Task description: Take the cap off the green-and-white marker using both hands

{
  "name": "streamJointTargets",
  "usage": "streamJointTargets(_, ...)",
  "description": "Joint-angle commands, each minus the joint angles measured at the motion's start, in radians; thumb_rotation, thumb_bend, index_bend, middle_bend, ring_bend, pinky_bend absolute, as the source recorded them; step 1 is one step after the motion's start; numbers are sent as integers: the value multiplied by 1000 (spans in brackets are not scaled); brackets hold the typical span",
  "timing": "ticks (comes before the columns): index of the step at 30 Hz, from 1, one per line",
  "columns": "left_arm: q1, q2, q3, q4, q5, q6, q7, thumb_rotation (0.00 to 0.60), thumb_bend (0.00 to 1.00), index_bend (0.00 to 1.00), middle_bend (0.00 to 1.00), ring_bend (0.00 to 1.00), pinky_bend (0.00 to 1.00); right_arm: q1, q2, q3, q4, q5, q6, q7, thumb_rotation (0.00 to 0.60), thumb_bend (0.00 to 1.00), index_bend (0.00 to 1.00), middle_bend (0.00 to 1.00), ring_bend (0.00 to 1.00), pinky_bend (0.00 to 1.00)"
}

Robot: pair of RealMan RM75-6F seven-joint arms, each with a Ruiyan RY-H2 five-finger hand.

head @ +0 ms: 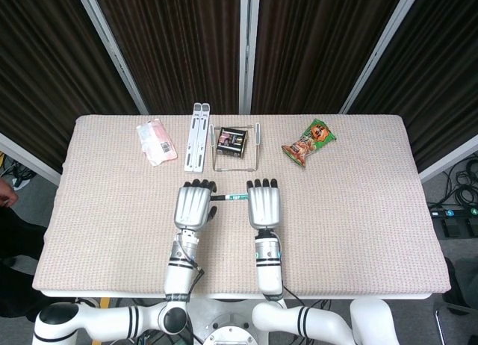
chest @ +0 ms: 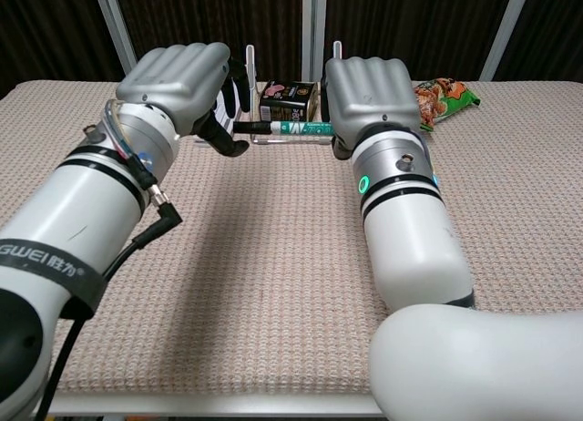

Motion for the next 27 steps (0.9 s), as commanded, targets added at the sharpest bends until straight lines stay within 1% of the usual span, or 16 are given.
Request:
streamJointTargets(1, -7, -4, 3, 15, -3, -2, -11, 600, 235, 472, 470, 419, 498, 0, -2, 0, 0, 2, -1, 0, 600, 320, 692, 613, 406, 356)
streamJointTargets(11, -17, -7, 9, 36, -24, 2, -15, 600, 242, 488, 487, 435, 511, -2, -6, -1, 2, 2, -4, 0, 600, 320, 692, 614, 415, 356)
streamJointTargets(19, -31, -4, 13, 59, -25, -8, -30, 600, 283, 528, 527, 473, 545, -3, -9, -1, 2, 12, -20, 1, 600, 319, 691, 613, 415, 356)
streamJointTargets(27, -39, -6, 11, 70, -45, -13, -35, 600, 285, 547, 544, 491, 560, -5, -9, -3, 0, 13, -25, 7, 600, 318, 691, 613, 415, 356)
